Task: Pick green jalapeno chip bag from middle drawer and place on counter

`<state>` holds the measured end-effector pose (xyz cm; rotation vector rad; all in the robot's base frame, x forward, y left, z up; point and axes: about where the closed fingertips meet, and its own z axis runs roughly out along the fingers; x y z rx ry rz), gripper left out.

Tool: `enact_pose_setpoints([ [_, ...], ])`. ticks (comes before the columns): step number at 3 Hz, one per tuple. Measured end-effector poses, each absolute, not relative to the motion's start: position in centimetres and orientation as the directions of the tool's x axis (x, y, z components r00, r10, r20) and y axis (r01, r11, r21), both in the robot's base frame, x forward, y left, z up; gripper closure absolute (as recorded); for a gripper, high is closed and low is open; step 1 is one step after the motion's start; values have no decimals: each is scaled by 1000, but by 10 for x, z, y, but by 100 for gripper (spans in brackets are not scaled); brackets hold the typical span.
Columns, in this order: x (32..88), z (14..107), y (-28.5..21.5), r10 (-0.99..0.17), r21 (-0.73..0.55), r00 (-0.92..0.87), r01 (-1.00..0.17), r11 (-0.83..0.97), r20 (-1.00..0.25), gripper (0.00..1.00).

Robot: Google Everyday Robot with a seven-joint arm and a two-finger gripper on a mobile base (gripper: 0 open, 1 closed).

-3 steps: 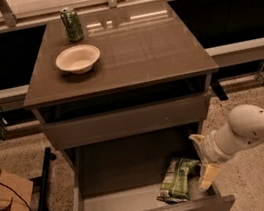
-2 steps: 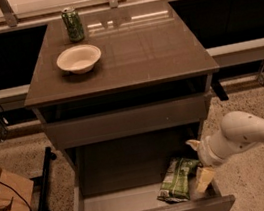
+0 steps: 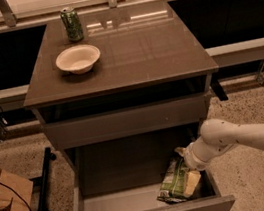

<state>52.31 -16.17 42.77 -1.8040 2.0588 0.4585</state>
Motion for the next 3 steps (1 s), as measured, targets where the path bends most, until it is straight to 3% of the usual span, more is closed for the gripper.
enact_pose_setpoints([
  [3,519,414,-186,-919,10,-74,-997,76,-387,73],
])
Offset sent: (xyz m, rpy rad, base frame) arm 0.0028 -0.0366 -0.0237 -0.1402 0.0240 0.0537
